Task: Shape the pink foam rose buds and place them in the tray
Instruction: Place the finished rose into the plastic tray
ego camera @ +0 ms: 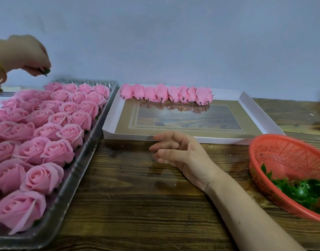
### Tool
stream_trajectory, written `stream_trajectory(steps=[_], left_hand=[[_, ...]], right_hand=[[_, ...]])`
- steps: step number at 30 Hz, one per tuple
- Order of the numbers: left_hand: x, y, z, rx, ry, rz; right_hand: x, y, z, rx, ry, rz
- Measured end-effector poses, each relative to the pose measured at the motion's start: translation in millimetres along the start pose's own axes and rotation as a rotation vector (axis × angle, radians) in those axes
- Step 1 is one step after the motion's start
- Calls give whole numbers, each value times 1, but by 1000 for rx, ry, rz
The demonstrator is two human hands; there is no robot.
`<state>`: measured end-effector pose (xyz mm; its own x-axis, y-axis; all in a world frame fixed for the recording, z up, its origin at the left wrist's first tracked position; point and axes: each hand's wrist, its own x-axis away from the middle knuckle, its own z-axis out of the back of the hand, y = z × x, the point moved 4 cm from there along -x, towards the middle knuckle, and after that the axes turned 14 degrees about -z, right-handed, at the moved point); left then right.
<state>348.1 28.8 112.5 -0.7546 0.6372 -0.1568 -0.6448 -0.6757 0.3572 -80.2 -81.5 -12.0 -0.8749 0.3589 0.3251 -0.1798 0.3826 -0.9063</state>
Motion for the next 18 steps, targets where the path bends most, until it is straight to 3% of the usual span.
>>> stream_trajectory(steps=[8, 18], left_hand=[[-26, -56, -5, -7, -1, 42], [-30, -64, -30, 3, -83, 5]], right_hand=[[-2, 0, -1, -16, -7, -12], [-3, -1, -1, -48, -23, -39]])
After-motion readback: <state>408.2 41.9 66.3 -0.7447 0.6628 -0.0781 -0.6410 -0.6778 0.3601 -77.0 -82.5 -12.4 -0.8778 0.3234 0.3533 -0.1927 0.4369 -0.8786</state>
